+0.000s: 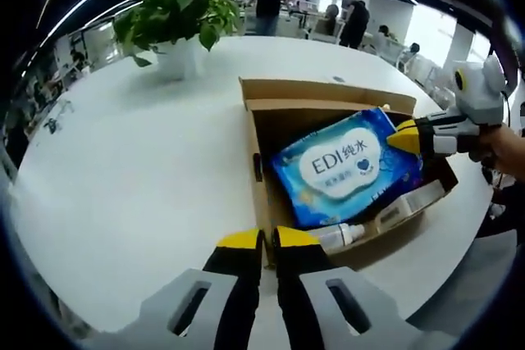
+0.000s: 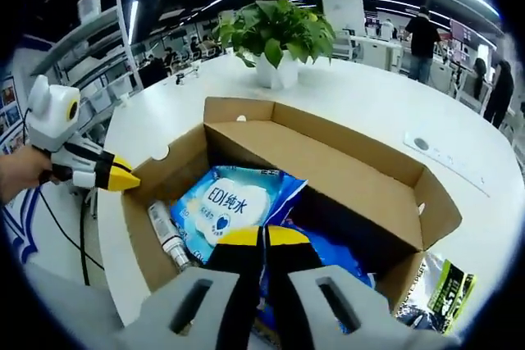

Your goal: Operate the shoe box by opening the lid, removing the specified soft item, and placing it in the target area until the item is outside and the box remains undamaged.

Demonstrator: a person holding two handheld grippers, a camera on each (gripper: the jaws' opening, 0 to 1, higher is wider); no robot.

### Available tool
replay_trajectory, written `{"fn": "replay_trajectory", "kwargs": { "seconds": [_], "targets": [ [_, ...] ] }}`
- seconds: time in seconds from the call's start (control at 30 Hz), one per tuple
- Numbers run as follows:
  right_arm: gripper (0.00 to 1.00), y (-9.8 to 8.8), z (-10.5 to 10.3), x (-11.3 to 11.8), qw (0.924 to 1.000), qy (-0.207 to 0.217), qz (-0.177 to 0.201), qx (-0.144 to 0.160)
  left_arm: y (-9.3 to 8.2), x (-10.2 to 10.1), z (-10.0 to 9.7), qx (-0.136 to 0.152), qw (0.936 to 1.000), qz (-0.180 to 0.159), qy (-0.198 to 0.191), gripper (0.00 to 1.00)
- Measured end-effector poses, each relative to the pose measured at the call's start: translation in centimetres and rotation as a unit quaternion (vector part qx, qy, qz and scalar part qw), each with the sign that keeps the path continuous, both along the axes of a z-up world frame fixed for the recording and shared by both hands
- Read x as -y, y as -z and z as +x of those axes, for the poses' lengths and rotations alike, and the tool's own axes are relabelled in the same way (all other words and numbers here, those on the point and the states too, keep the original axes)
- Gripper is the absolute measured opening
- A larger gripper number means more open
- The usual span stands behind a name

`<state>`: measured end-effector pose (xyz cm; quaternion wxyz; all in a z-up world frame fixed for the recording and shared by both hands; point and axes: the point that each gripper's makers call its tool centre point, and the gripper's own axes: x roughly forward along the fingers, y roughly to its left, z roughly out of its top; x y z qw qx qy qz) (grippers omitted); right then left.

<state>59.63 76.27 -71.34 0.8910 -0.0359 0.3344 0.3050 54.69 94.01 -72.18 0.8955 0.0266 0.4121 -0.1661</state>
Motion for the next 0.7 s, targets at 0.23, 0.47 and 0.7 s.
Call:
{"fn": "replay_trajectory", "kwargs": {
  "seconds": [0.23,0.47,0.7],
  "targets": [
    [0.00,-1.0,-0.2,1.2,1.0000,0.004,-0.005,0.007,0.0,0.0,-0.1,-0.004,0.9999,0.008,0.006,0.03],
    [0.00,-0.4,-0.5,2.5,0.9999,0.012,-0.008,0.000,0.0,0.1,0.0,-0.009,0.9998,0.018,0.010,0.03],
    [0.00,0.4,-0.9,3.4,0.9998,0.017,-0.009,-0.010,0.0,0.1,0.0,-0.015,0.9992,0.030,0.021,0.03]
  ]
}}
